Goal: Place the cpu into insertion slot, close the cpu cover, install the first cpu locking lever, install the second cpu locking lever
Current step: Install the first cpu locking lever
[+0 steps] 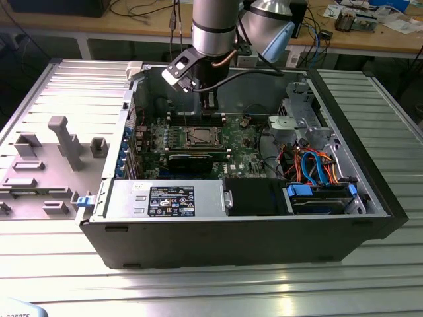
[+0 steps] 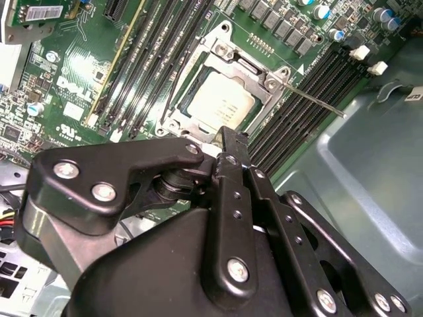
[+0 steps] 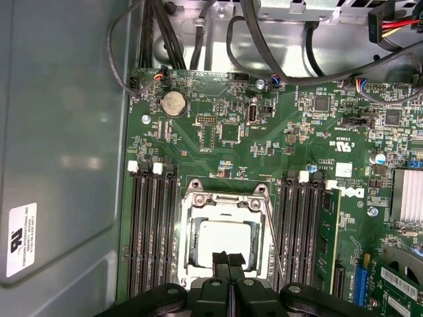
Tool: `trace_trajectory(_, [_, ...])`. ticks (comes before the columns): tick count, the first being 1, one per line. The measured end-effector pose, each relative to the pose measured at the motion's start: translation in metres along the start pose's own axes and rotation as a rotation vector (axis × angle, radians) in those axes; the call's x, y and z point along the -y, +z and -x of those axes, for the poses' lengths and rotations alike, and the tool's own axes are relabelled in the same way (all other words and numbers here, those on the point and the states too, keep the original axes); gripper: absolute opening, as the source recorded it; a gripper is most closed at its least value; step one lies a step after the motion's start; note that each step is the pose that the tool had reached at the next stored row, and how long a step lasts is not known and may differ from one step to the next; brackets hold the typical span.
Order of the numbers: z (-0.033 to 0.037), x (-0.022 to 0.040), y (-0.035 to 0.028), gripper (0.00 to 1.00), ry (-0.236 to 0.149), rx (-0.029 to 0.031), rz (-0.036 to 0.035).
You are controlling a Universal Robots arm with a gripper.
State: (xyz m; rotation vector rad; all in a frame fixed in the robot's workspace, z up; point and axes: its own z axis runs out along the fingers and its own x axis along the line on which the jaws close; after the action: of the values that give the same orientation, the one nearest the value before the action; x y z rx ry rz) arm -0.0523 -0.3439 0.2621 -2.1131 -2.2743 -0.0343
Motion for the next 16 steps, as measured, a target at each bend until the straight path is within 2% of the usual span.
trace_trajectory(10, [0.0000,0.0000,-0.0006,0.11,0.000,0.0004,-0.0003])
trace_trajectory(16, [-0.0002,0.0001,-0.0053,0.11,0.000,-0.0001,-0.0002])
